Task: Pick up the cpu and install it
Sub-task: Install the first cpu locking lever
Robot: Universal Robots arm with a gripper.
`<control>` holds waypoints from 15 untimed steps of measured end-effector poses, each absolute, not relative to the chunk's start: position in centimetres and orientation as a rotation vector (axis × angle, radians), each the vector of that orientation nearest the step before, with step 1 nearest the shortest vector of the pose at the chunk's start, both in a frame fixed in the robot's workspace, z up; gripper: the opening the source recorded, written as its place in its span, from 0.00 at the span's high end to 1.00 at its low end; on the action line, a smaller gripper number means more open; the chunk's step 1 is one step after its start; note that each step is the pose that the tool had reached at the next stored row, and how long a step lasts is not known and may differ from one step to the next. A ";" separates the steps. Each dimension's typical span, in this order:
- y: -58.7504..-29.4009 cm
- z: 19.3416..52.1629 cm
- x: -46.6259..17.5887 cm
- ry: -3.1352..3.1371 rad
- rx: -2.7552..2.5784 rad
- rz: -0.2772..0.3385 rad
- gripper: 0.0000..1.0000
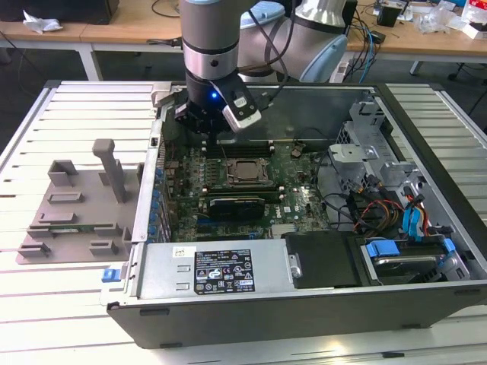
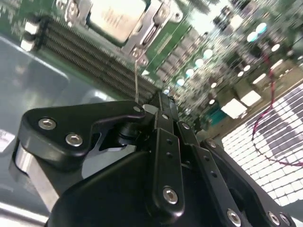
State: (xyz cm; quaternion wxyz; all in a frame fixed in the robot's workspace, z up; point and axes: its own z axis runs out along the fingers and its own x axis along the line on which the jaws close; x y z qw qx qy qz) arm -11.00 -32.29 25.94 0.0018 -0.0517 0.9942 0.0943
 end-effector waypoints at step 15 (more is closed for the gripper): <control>-32.7 25.9 -7.6 3.111 -0.161 0.364 0.89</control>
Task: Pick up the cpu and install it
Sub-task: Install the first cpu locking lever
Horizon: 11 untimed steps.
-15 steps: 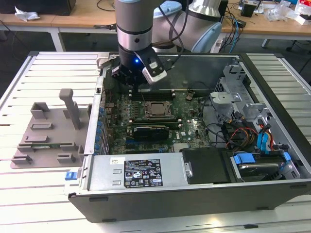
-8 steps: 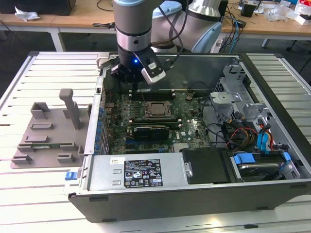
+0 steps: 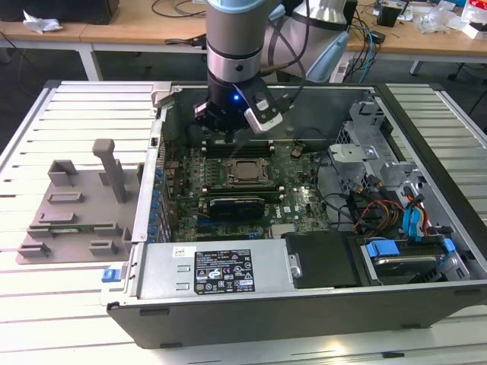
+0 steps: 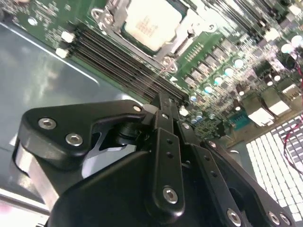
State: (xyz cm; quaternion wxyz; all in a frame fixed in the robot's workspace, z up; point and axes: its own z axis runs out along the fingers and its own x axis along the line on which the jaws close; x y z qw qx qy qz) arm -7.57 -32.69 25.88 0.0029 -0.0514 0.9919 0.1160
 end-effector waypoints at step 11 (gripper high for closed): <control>-32.7 25.2 -7.2 3.115 -0.125 0.331 0.89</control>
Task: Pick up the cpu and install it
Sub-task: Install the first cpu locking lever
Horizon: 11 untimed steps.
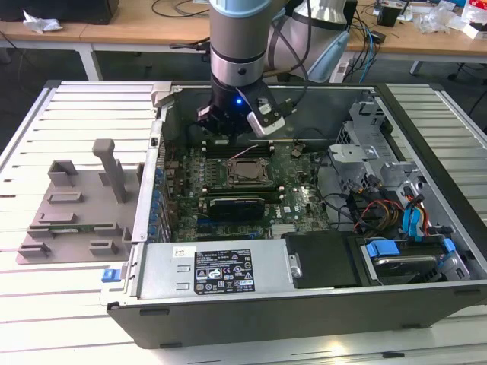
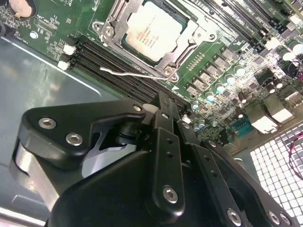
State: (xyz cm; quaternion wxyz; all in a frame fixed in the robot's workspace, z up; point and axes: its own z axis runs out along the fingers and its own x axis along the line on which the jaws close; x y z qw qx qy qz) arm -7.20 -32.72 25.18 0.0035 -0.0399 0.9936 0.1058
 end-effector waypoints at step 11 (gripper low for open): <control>-32.7 24.3 -6.1 3.113 -0.088 0.331 0.89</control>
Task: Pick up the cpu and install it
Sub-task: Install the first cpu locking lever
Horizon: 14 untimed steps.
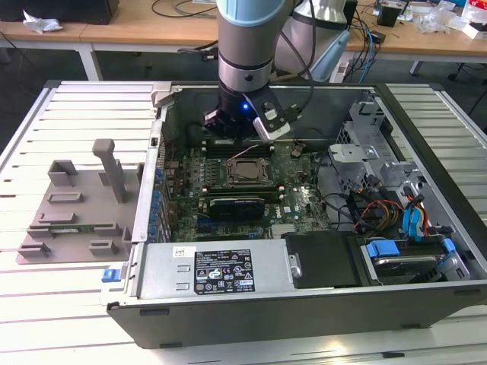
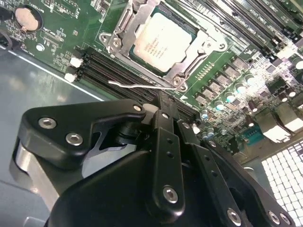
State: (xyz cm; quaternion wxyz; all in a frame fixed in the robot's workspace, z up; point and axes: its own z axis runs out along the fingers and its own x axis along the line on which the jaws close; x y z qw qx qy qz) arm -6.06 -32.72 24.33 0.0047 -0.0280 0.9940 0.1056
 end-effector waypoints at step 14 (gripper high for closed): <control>-31.7 23.2 -4.7 3.110 -0.022 0.330 0.89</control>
